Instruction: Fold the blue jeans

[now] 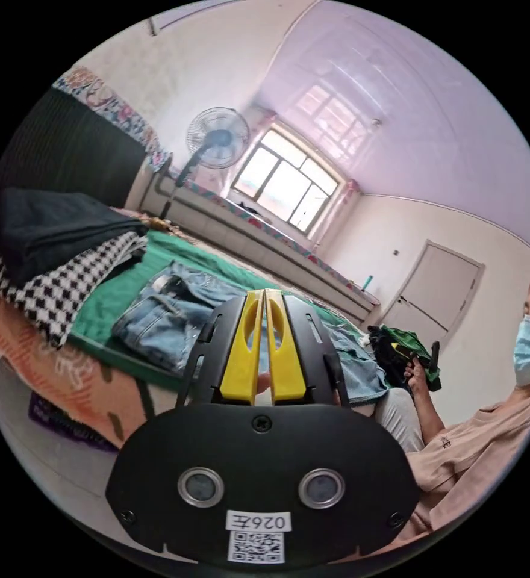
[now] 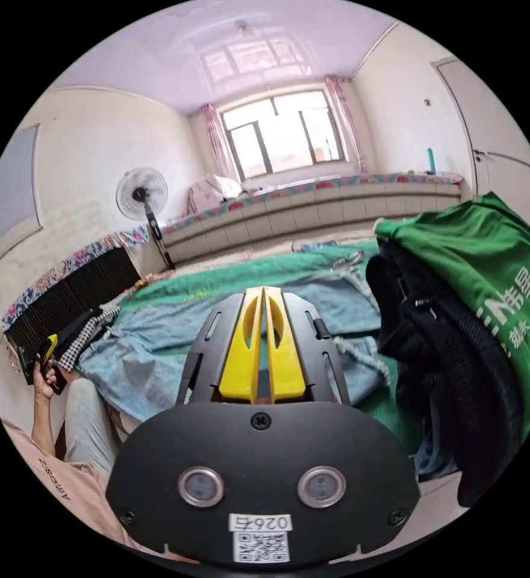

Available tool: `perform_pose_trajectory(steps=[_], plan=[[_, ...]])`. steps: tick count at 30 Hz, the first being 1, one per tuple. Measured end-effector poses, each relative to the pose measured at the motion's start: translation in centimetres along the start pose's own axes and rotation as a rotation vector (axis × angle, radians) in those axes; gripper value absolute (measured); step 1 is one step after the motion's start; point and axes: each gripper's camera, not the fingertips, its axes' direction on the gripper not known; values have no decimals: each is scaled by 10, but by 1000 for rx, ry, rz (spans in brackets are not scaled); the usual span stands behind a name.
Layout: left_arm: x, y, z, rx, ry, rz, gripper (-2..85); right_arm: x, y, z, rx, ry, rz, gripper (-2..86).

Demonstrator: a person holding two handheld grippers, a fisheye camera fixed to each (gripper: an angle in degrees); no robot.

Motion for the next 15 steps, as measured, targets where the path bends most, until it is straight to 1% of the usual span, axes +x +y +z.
perform_pose_trajectory(steps=[2, 4, 8, 12, 15], plan=[[-44, 21, -17, -10, -141, -139, 62, 0, 15, 21, -157, 49, -1, -7], [-75, 34, -21, -41, -174, -241, 91, 2, 22, 31, -238, 54, 0, -2], [-129, 48, -5, -132, -51, -381, 118, 13, 22, 40, -351, 96, 17, 13], [-154, 42, 20, -212, -18, -405, 141, 27, 8, 32, -367, 139, 47, 27], [-161, 29, 29, -260, -47, -377, 140, 37, -4, 31, -399, 125, 66, 47]])
